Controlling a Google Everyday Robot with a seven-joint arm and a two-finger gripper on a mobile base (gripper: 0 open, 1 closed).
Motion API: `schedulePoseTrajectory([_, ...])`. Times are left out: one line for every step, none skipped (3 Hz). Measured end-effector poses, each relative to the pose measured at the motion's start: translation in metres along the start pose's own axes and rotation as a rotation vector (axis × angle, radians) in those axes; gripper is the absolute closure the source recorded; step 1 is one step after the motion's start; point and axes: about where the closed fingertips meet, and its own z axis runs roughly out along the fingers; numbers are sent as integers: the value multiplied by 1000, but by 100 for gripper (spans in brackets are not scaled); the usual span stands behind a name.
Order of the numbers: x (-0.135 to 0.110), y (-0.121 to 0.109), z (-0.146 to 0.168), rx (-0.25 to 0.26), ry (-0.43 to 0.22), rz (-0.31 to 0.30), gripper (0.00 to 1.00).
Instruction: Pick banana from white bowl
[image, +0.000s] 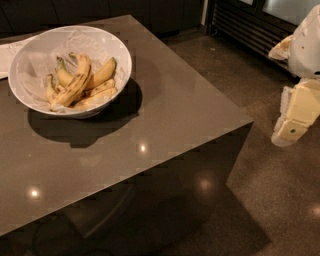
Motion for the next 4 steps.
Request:
schedulePoseTrajectory([0,0,0,0,0,0,0])
schedulePoseTrajectory([-7,-5,3,19,46,-25,0])
schedulePoseTrajectory([-25,-22,12,21,96,-77,0])
schedulePoseTrajectory([-47,-34,24,9,118,-137,0])
